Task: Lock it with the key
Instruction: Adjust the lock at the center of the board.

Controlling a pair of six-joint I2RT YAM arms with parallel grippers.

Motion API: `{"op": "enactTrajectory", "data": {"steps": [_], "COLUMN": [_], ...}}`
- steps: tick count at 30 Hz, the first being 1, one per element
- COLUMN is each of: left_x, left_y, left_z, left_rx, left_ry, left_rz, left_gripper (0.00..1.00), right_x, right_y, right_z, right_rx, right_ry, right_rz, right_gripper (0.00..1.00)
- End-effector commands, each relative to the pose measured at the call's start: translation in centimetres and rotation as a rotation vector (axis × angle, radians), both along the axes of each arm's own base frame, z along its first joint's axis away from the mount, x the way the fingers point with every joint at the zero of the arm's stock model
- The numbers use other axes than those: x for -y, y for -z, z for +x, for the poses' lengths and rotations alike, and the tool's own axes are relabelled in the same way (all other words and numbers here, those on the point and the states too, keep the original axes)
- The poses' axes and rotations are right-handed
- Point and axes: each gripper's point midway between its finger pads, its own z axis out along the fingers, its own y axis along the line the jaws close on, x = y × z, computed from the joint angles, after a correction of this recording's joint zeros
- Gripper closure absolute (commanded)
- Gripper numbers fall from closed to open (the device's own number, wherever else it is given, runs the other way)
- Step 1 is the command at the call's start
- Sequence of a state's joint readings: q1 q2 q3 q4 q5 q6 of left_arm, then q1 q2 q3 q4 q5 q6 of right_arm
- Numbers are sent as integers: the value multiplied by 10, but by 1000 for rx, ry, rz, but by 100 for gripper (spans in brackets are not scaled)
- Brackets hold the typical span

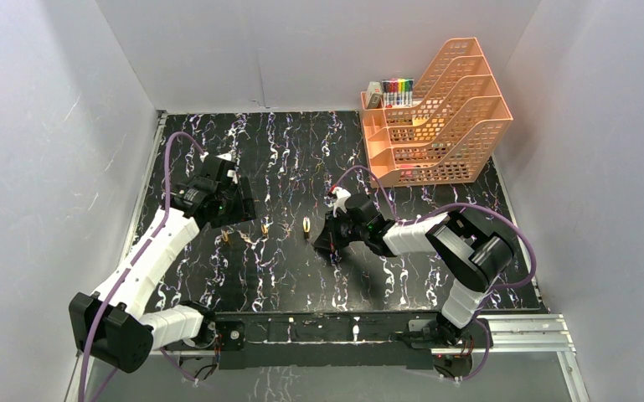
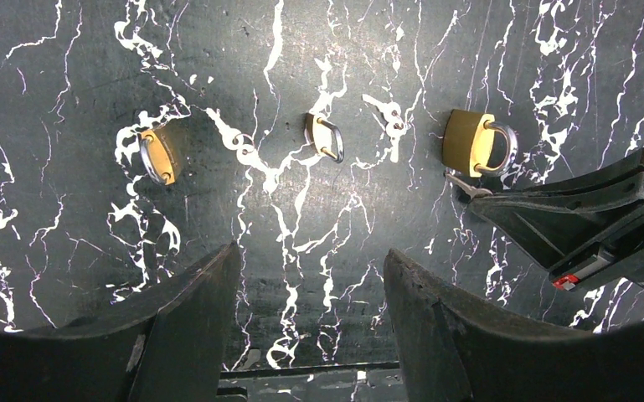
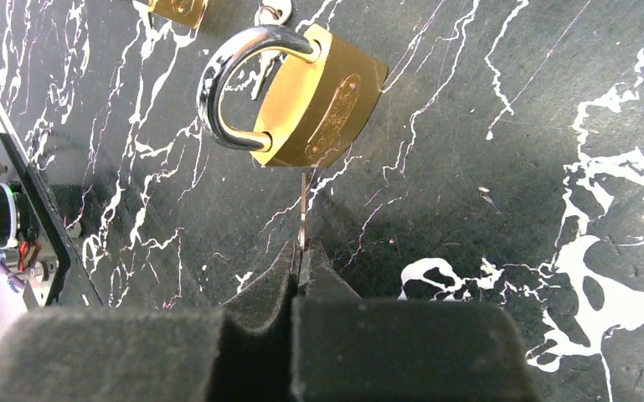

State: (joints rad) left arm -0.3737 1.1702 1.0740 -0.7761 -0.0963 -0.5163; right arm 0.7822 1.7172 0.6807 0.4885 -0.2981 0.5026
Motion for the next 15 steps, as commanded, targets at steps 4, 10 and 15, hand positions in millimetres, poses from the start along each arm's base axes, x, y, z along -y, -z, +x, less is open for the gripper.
{"op": "enactTrajectory", "data": {"steps": [4, 10, 15], "left_x": [-6, -8, -8], "left_y": [-3, -2, -2], "left_z": [-9, -11, -11], "left_rx": [2, -3, -4], "left_ry": [5, 2, 2], "left_rz": [3, 11, 14], "left_gripper": [38, 38, 38], "right_x": [-18, -21, -22], "right_y": [-17, -15, -13], "right_z": [11, 14, 15], "right_rx": [35, 30, 32], "right_ry": [-11, -9, -4], "right_rz": [53, 59, 56], "right_gripper": [100, 100, 100]}}
